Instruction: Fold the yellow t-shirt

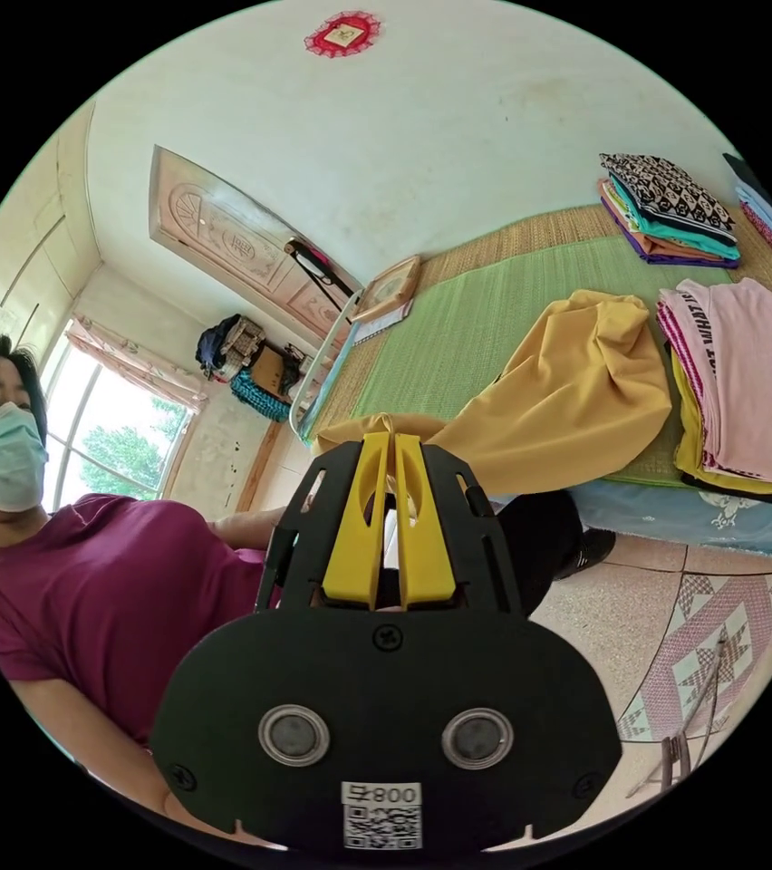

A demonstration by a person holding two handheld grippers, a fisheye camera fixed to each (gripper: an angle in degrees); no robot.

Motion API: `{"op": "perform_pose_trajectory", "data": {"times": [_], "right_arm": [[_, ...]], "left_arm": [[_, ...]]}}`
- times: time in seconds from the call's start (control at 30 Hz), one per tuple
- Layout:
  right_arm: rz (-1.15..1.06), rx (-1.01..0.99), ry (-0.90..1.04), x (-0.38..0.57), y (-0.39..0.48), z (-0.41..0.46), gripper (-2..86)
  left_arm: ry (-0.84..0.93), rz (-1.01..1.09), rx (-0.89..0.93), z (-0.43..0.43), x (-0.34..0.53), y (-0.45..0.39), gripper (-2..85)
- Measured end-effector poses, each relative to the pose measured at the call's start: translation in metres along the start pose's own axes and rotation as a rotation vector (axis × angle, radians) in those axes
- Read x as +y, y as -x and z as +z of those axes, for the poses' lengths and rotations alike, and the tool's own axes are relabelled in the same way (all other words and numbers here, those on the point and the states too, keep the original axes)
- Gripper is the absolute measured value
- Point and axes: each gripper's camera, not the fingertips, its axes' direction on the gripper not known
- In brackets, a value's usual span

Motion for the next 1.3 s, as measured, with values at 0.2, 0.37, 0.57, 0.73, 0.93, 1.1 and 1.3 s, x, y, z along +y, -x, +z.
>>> {"op": "perform_pose_trajectory", "data": {"times": [0.2,0.37,0.57,0.73,0.93,1.1,1.3], "right_arm": [[0.081,0.084,-0.015,0.025,0.004,-0.024,1.7],[0.150,0.250,-0.075,0.043,0.014,-0.051,3.4],[-0.006,0.322,-0.040,0.021,0.077,-0.025,8.4],[-0.120,0.393,0.086,-0.005,0.116,0.048,10.7],[-0.176,0.512,0.134,-0.025,0.136,0.087,10.1],[-0.126,0.566,0.135,-0.035,0.130,0.091,2.1],[-0.103,0.522,0.146,-0.032,0.117,0.056,0.1]], "left_arm": [[0.011,0.026,-0.004,0.023,-0.011,-0.003,2.1],[0.040,0.062,-0.029,0.039,-0.018,-0.016,0.9],[0.094,0.089,-0.047,0.070,-0.032,-0.032,0.6],[0.130,0.105,-0.067,0.093,-0.047,-0.048,0.6],[0.152,0.125,-0.065,0.117,-0.066,-0.065,0.7],[0.198,0.137,-0.092,0.140,-0.082,-0.072,1.3],[0.249,0.204,-0.126,0.131,-0.102,-0.095,3.5]]}}
